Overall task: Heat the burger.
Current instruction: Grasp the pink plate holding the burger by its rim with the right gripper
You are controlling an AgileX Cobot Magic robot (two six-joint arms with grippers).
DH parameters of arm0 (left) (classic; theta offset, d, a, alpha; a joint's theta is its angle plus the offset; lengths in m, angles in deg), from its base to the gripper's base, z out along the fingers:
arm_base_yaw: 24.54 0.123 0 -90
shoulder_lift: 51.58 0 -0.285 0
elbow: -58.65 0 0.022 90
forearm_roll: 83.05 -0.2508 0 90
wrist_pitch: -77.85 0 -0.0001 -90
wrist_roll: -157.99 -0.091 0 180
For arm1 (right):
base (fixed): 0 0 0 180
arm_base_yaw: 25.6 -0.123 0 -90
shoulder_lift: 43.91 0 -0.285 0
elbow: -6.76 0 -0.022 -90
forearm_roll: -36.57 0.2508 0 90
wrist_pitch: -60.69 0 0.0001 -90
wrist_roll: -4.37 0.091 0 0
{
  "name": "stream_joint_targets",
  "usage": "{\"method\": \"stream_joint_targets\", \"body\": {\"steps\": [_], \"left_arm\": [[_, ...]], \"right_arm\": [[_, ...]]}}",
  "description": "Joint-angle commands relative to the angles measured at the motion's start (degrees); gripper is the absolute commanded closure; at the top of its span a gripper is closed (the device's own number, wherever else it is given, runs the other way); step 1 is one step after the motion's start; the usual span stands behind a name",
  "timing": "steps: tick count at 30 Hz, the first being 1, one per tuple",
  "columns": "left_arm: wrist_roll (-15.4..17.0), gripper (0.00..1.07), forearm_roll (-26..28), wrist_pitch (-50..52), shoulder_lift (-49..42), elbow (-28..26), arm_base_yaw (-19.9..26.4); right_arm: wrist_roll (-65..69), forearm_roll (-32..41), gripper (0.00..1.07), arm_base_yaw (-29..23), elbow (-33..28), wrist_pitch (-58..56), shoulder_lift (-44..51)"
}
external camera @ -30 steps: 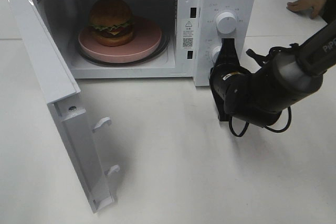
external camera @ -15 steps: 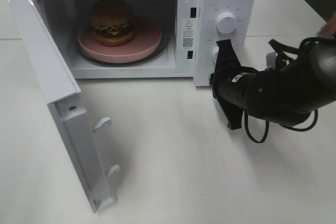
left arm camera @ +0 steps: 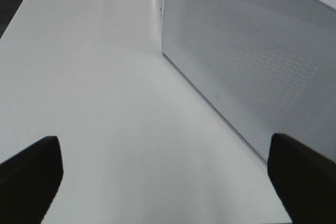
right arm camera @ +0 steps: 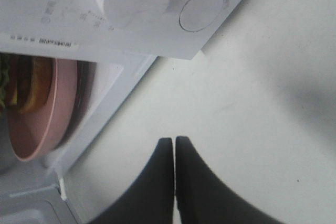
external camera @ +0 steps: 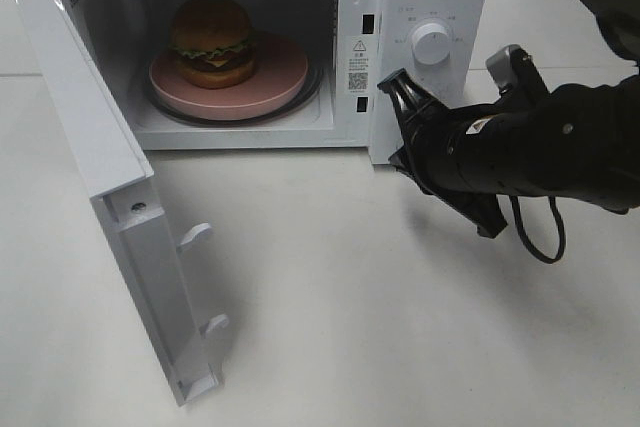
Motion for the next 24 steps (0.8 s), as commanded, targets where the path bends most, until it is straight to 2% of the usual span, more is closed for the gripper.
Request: {"method": "stream_joint_targets", "body": {"steps": [1, 3, 6, 8, 11, 13, 14, 15, 16, 18, 24], "left_arm": [[0.00, 0.08, -0.06, 0.11, -0.34, 0.23, 0.17], [0.00, 0.08, -0.06, 0.11, -0.34, 0.23, 0.17], [0.00, 0.08, -0.06, 0.11, -0.34, 0.23, 0.17], [0.00, 0.08, -0.06, 0.11, -0.34, 0.23, 0.17], [0.00, 0.08, -0.06, 0.11, -0.34, 0.23, 0.17], [0.00, 0.08, -0.06, 0.11, -0.34, 0.23, 0.17], [0.00, 0.08, -0.06, 0.11, -0.34, 0.23, 0.17], [0.00, 0.08, -0.06, 0.11, -0.34, 0.23, 0.17], [0.00, 0.08, -0.06, 0.11, -0.34, 0.23, 0.17], [0.00, 0.08, -0.06, 0.11, -0.34, 0.23, 0.17], [0.00, 0.08, -0.06, 0.11, -0.34, 0.23, 0.17]], "right_arm": [[-8.08, -0.40, 1.04, 0.17, 0.06, -3.95, 1.43], [-13.81, -0.40, 1.03, 0.29, 0.11, -8.65, 2.58], [-15.70, -0.40, 1.03, 0.29, 0.11, -10.14, 2.69], [-22.52, -1.03, 1.03, 0.29, 0.92, -15.58, 3.38], [-24.75, -2.12, 1.03, 0.29, 1.55, -17.42, 3.38], [-30.02, -8.37, 1.03, 0.29, 4.87, -25.21, 3.38], [-30.02, -8.37, 1.03, 0.29, 4.87, -25.21, 3.38], [-31.11, -12.66, 1.02, 0.29, 6.93, -29.74, 3.38], [-31.11, -12.66, 1.02, 0.29, 6.93, -29.74, 3.38], [-32.54, -18.62, 1.02, 0.29, 9.74, -36.10, 3.32], [-37.82, -27.16, 1.01, 0.29, 14.04, -45.44, 3.32]]}}
